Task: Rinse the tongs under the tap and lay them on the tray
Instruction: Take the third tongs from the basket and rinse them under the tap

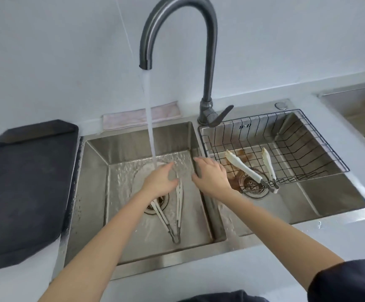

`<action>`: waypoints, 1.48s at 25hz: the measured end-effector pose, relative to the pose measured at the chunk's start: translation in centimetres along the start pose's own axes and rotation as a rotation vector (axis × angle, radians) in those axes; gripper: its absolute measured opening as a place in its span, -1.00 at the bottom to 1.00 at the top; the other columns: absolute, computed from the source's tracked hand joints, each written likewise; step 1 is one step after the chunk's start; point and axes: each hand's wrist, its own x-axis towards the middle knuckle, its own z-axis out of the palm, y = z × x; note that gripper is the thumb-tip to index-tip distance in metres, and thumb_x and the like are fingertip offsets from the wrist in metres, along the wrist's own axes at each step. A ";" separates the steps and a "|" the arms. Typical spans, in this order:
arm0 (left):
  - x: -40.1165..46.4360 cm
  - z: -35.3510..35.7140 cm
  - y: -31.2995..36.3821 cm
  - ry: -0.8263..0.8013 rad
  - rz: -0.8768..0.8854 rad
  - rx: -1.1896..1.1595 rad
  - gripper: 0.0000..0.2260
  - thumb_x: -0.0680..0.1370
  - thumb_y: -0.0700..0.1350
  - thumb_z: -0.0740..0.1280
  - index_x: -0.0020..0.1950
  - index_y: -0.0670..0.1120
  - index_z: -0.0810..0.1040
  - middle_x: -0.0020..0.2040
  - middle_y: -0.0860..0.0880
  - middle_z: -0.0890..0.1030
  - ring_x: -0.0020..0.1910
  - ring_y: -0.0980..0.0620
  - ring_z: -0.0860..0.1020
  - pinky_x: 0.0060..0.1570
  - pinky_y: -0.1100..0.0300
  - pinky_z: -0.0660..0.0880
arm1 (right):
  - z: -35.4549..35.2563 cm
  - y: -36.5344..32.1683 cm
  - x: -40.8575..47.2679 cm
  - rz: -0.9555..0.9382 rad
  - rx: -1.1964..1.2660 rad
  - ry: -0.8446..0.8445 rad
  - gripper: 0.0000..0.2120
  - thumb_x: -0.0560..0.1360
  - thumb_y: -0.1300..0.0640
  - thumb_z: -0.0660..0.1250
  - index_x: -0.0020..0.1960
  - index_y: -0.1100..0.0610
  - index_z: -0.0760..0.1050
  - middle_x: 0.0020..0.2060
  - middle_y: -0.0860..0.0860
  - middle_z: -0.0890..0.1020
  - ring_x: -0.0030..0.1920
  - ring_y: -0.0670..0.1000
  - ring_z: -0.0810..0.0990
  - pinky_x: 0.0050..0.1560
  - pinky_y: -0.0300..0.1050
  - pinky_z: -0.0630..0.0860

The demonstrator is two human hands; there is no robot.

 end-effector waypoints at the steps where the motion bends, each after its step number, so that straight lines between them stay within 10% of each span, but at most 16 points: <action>1: 0.1 0.0 1.1 -0.003 0.017 0.005 -0.42 0.53 -0.02 0.24 0.51 -0.07 0.11 0.52 -0.10 0.20 0.48 -0.07 0.21 0.43 0.05 0.20 | -0.9 0.6 -0.2 -0.001 0.007 0.022 -0.48 0.54 0.08 0.16 0.48 0.10 0.19 0.47 0.04 0.28 0.50 0.08 0.16 0.48 0.08 0.03; 15: 5.1 4.7 15.8 -0.080 0.099 0.027 -0.39 0.53 0.04 0.25 0.50 -0.12 0.11 0.48 -0.15 0.27 0.43 -0.09 0.29 0.36 0.07 0.26 | -8.2 15.0 1.6 0.243 0.019 -0.038 -0.44 0.52 0.08 0.17 0.50 0.11 0.14 0.44 0.15 0.29 0.42 0.18 0.27 0.35 0.12 0.30; 22: 7.6 9.5 17.3 -0.168 -0.068 -0.081 -0.40 0.53 0.07 0.23 0.48 -0.19 0.17 0.43 -0.15 0.35 0.39 -0.10 0.36 0.29 0.11 0.32 | -7.3 18.9 3.7 0.387 0.115 -0.149 -0.44 0.54 0.14 0.14 0.49 0.21 0.05 0.35 0.28 0.27 0.20 0.27 0.47 -0.04 -0.04 0.36; 27: 8.4 10.4 17.8 -0.127 -0.159 -0.236 -0.51 0.53 -0.01 0.27 0.39 -0.19 0.26 0.07 -0.09 0.49 0.06 -0.03 0.49 0.05 0.14 0.44 | -6.0 20.1 5.2 0.443 0.262 -0.135 -0.46 0.56 0.17 0.10 0.48 0.24 0.00 0.31 0.30 0.35 0.12 0.26 0.50 -0.10 -0.04 0.37; 37: 7.5 9.2 17.7 -0.059 -0.323 -0.773 -0.40 0.50 -0.24 0.31 0.47 -0.17 0.10 0.02 -0.07 0.50 -0.06 -0.01 0.57 -0.01 0.16 0.55 | -6.0 20.2 4.7 0.494 0.417 -0.072 -0.54 0.57 0.20 0.07 0.43 0.29 0.08 0.27 0.29 0.44 0.17 0.27 0.51 0.00 0.02 0.44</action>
